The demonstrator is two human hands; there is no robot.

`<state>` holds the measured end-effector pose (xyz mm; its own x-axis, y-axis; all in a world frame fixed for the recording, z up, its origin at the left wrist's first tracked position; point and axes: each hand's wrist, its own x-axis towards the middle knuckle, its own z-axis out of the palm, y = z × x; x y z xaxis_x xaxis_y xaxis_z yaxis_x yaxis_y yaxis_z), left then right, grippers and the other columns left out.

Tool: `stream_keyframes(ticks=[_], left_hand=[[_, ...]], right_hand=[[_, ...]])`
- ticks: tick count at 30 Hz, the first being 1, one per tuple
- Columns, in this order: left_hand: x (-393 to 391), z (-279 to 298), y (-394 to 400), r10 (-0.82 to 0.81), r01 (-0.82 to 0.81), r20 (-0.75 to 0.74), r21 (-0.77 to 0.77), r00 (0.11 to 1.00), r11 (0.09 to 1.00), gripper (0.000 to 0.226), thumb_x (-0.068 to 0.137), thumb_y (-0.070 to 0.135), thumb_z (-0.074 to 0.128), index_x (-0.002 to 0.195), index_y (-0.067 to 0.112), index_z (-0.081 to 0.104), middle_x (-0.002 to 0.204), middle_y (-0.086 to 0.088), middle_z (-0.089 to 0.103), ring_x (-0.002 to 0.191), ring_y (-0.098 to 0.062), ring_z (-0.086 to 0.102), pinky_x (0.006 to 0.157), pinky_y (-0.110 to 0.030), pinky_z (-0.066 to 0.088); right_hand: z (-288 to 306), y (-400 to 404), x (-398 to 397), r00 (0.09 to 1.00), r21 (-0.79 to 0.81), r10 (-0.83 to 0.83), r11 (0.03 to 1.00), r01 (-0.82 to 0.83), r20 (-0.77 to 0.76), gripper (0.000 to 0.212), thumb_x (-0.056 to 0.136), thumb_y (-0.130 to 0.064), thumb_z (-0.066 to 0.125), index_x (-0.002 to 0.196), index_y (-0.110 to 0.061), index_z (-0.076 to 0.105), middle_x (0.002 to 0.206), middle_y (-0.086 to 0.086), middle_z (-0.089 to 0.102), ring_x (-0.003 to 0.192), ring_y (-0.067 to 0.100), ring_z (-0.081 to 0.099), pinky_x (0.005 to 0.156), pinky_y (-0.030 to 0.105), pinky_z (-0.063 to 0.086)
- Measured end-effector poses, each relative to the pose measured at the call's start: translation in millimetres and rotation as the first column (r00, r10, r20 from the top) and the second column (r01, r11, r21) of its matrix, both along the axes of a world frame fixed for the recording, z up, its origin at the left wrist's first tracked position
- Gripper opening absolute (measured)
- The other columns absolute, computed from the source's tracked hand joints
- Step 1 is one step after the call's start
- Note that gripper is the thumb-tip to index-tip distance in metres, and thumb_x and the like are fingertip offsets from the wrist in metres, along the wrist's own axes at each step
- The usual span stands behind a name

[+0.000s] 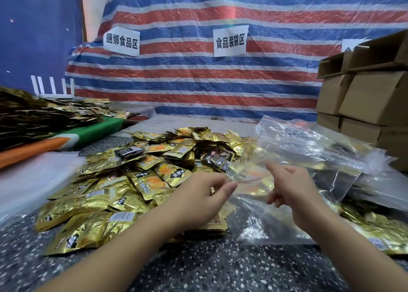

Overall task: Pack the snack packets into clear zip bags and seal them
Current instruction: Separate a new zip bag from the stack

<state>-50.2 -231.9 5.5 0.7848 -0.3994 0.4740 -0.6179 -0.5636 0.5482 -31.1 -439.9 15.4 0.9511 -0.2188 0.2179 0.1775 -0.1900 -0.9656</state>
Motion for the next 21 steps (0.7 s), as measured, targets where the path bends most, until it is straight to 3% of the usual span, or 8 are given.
stream_keyframes(ticks=[2, 4, 6, 8, 12, 15, 17, 21], left_hand=[[0.0, 2.3, -0.1, 0.012, -0.011, 0.016, -0.068, 1.000, 0.998, 0.063, 0.097, 0.059, 0.038, 0.073, 0.005, 0.061, 0.066, -0.013, 0.061, 0.060, -0.023, 0.056, 0.062, -0.042, 0.046], [1.1, 3.3, 0.8, 0.058, -0.054, 0.030, -0.109, 0.998, 0.993, 0.069, 0.098, 0.057, 0.034, 0.062, 0.000, 0.051, 0.059, -0.019, 0.054, 0.053, -0.028, 0.048, 0.058, -0.045, 0.041], [3.4, 1.6, 2.0, 0.087, -0.084, 0.023, -0.096, 0.996, 0.992, 0.062, 0.102, 0.046, 0.039, 0.054, 0.006, 0.044, 0.049, -0.011, 0.044, 0.045, -0.019, 0.039, 0.049, -0.038, 0.035], [4.5, -0.6, 3.0, 0.113, -0.112, 0.014, -0.066, 0.993, 0.992, 0.059, 0.102, 0.038, 0.043, 0.048, 0.014, 0.038, 0.042, 0.004, 0.034, 0.040, -0.011, 0.031, 0.044, -0.024, 0.026], [5.7, -4.3, 1.9, 0.114, -0.115, -0.032, -0.011, 0.993, 0.993, 0.052, 0.098, 0.034, 0.047, 0.051, 0.012, 0.044, 0.044, 0.005, 0.037, 0.042, -0.010, 0.030, 0.045, -0.027, 0.028], [6.6, -4.9, 3.7, 0.105, -0.105, -0.052, -0.004, 0.993, 0.994, 0.044, 0.095, 0.033, 0.048, 0.060, 0.006, 0.052, 0.054, -0.011, 0.050, 0.046, -0.012, 0.036, 0.047, -0.031, 0.032], [7.4, -5.0, 4.4, 0.116, -0.117, -0.041, 0.001, 0.992, 0.993, 0.041, 0.093, 0.033, 0.048, 0.063, 0.006, 0.055, 0.060, -0.014, 0.057, 0.048, -0.014, 0.039, 0.047, -0.037, 0.035], [9.6, -6.9, 5.0, 0.145, -0.144, -0.019, 0.027, 0.989, 0.989, 0.043, 0.095, 0.036, 0.047, 0.064, 0.007, 0.057, 0.060, -0.011, 0.058, 0.047, -0.016, 0.041, 0.047, -0.034, 0.037]], right_hand=[[3.5, -4.4, 2.4, 0.998, -0.029, -0.048, 0.998, 0.049, 0.045, 0.053, 0.094, -0.044, 0.059, 0.051, -0.018, 0.043, 0.036, -0.003, 0.037, 0.033, 0.016, 0.043, 0.037, 0.027, 0.032], [9.9, -6.7, 8.9, 0.983, -0.071, -0.118, 0.989, 0.129, 0.139, 0.060, 0.094, -0.044, 0.054, 0.041, -0.022, 0.039, 0.038, -0.005, 0.033, 0.036, 0.016, 0.032, 0.044, 0.026, 0.029], [20.7, -7.3, 20.8, 0.954, -0.188, -0.165, 0.958, 0.215, 0.251, 0.052, 0.089, -0.036, 0.054, 0.042, -0.020, 0.038, 0.040, -0.007, 0.032, 0.042, 0.017, 0.028, 0.050, 0.027, 0.026], [34.3, -3.4, 38.6, 0.945, -0.421, -0.141, 0.869, 0.260, 0.294, 0.041, 0.089, -0.027, 0.055, 0.050, -0.018, 0.043, 0.046, -0.005, 0.040, 0.047, 0.018, 0.034, 0.052, 0.028, 0.027], [50.9, 21.0, 79.9, 0.995, -0.795, 0.041, 0.605, 0.046, 0.089, 0.024, 0.098, -0.022, 0.055, 0.078, -0.013, 0.064, 0.073, -0.001, 0.062, 0.065, 0.012, 0.055, 0.057, 0.028, 0.042], [48.5, 44.0, 108.4, 0.986, -0.925, 0.120, 0.349, -0.154, -0.119, 0.025, 0.099, -0.029, 0.055, 0.113, -0.014, 0.070, 0.106, 0.003, 0.069, 0.096, 0.020, 0.062, 0.086, 0.035, 0.050], [43.9, 57.6, 123.1, 0.973, -0.956, 0.120, 0.200, -0.217, -0.196, 0.032, 0.100, -0.033, 0.055, 0.124, -0.013, 0.064, 0.118, 0.005, 0.066, 0.100, 0.020, 0.059, 0.085, 0.032, 0.047], [28.1, 74.6, 148.0, 0.968, -0.961, 0.049, 0.116, -0.252, -0.248, 0.044, 0.101, -0.035, 0.052, 0.133, -0.006, 0.053, 0.127, 0.011, 0.061, 0.107, 0.024, 0.058, 0.090, 0.036, 0.049]])
